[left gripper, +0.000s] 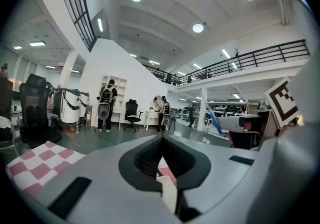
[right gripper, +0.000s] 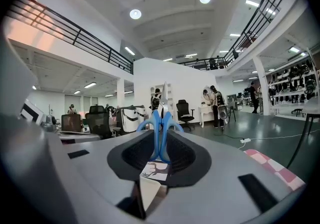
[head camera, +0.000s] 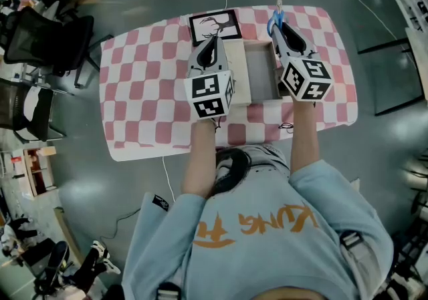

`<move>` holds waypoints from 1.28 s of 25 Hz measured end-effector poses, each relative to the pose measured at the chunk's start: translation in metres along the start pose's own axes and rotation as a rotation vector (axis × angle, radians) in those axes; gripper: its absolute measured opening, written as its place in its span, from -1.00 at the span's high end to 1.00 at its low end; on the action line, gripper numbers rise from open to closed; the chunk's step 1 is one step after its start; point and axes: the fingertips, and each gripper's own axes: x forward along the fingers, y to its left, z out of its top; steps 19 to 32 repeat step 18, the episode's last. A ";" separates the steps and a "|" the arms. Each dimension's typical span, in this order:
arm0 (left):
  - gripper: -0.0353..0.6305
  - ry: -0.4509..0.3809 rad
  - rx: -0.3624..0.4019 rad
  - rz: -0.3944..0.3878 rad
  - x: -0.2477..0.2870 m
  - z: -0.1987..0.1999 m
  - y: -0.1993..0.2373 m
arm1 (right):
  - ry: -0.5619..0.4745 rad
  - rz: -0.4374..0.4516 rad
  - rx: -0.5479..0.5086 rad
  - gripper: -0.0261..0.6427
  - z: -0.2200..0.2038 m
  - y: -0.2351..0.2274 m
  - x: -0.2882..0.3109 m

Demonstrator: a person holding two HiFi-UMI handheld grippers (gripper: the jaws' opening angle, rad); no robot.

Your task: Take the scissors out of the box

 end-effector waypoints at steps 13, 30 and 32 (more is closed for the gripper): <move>0.84 0.011 -0.011 -0.003 -0.002 -0.006 -0.001 | 0.007 -0.016 -0.004 0.68 -0.004 -0.003 -0.006; 0.84 0.020 -0.018 0.000 0.002 -0.011 0.000 | 0.009 -0.009 -0.008 0.68 -0.006 -0.004 -0.002; 0.84 0.020 -0.018 0.000 0.002 -0.011 0.000 | 0.009 -0.009 -0.008 0.68 -0.006 -0.004 -0.002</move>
